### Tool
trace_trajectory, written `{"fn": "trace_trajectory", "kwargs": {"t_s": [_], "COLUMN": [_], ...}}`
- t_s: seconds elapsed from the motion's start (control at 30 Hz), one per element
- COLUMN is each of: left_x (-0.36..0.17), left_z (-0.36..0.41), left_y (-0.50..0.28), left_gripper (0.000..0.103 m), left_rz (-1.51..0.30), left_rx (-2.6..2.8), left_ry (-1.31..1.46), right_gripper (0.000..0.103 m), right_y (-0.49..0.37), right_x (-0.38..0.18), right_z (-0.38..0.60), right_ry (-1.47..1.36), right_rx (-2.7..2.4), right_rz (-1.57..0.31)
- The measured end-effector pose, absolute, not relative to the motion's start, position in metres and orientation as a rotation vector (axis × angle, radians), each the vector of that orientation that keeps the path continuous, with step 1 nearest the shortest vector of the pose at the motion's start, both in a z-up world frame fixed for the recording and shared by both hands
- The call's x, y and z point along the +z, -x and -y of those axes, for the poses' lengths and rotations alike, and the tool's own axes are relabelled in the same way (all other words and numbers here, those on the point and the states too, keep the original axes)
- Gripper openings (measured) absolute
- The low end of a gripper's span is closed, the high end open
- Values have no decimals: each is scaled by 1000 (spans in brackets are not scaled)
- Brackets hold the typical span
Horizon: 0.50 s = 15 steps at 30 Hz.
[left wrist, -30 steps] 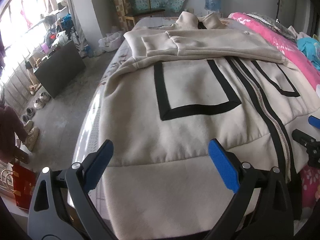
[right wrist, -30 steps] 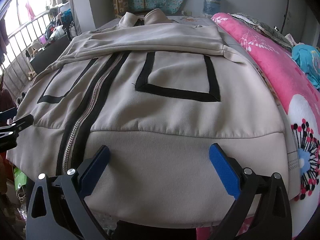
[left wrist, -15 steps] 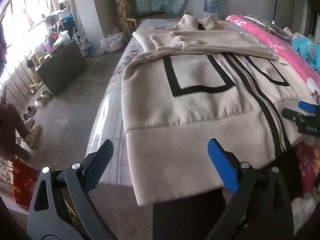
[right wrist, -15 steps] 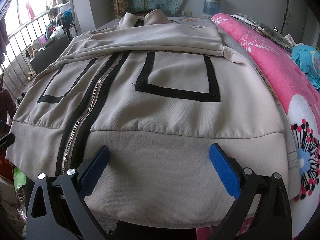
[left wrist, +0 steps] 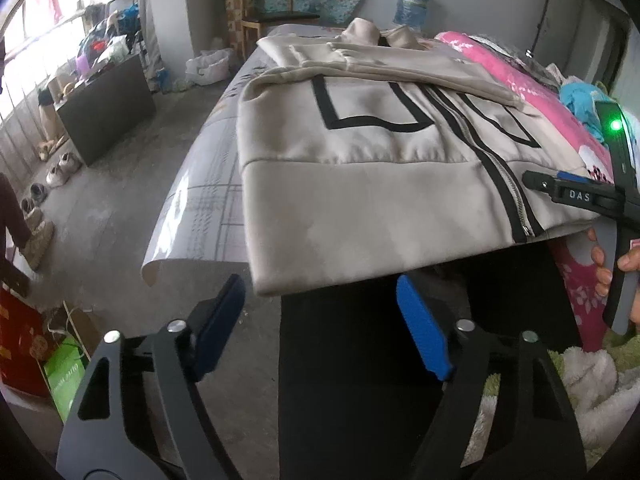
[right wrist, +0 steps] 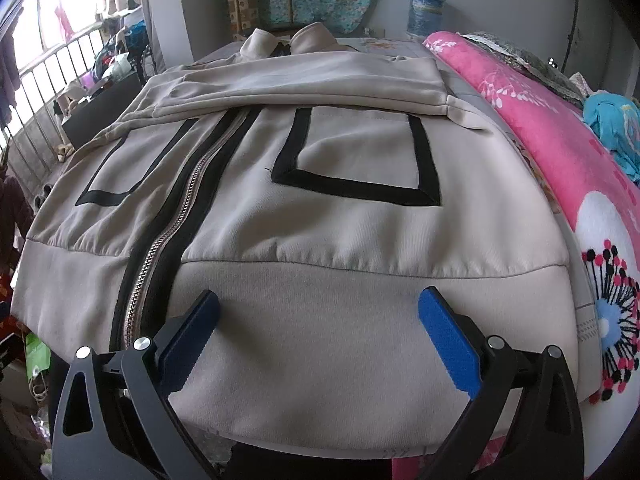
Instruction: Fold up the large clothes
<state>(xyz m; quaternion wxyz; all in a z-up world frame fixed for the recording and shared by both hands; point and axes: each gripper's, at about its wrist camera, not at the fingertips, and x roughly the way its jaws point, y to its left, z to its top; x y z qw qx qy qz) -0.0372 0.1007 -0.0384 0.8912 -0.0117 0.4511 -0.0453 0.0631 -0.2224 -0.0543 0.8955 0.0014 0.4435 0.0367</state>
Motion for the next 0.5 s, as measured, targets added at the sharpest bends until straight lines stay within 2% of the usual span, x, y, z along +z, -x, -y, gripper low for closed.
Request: {"fn": "trace_trajectory", "kwargs": {"t_s": [0.5], "left_x": [-64], "left_z": [-152], "left_y": [13], "left_gripper": [62], "left_rz": [-999], "left_rx": [-119], "left_ry": [391], "right_gripper": [97], "right_y": [-63], "right_x": [-55], "right_z": [222], "right_ry": [-2], "right_rx": [70], "right_rz": [-916]}}
